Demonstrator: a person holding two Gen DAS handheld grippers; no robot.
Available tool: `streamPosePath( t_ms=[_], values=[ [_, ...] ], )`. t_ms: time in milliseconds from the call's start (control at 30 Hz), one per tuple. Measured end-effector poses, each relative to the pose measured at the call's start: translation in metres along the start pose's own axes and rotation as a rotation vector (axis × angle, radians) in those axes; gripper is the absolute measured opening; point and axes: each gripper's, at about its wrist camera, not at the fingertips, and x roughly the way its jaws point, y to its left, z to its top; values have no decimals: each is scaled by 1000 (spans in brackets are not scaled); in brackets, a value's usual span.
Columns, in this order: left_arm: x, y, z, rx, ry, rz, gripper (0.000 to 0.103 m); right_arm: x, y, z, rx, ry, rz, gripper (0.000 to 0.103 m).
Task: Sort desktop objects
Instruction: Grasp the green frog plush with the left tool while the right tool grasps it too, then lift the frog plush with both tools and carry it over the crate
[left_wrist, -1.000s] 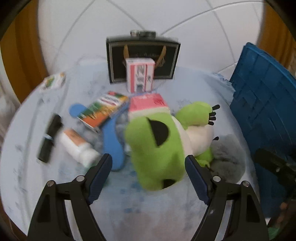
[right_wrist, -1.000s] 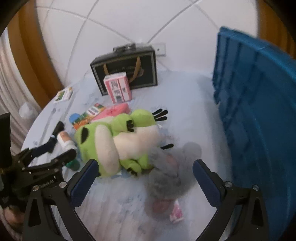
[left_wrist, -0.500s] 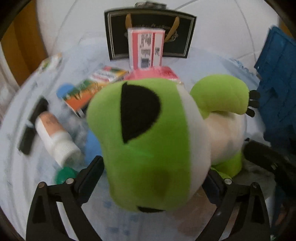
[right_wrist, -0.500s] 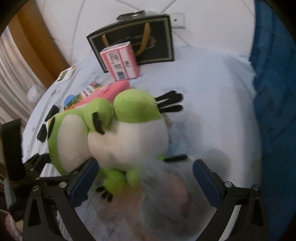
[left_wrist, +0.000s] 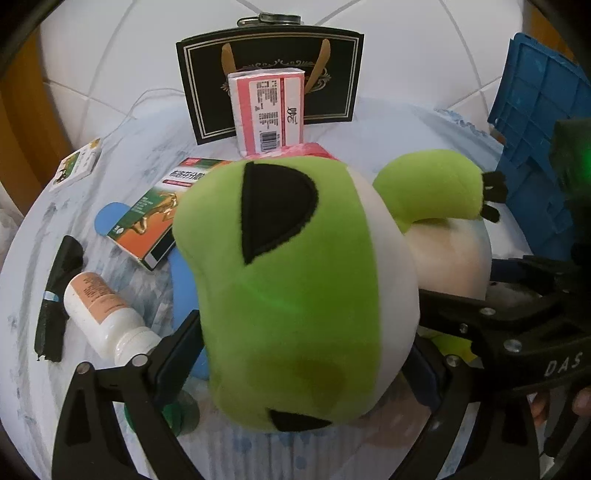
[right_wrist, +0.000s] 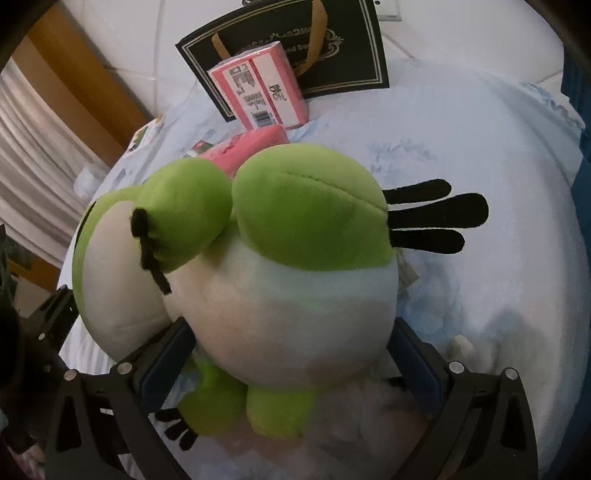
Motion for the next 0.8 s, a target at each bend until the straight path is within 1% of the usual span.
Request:
streamPosePath(
  t_ms=[167,233,333,400,533,600,800],
  values=[
    [-9,-5,-2,32,-46,-14,80,2,1,1,-6,-5,2,103],
    [-14,-6,-3,44,-50,-12,77,-3,4,1,-13,-19,-7,95],
    [-28,-5,-3,52,-63,-16,77,-15,13,-3,-26,-32,-23,91],
    [-42,-3,-2,60,-83,-21,77,-24,18,-6,-21,-42,-17,90],
    [-77,0,4,76,-134,-28,77,-50,32,-6,-14,-88,-8,90],
    [-92,1,8,82,-153,-34,77,-66,42,-5,-16,-109,-11,90],
    [-153,2,23,116,-261,-69,77,-126,69,-1,-17,-200,-36,90]
  ],
)
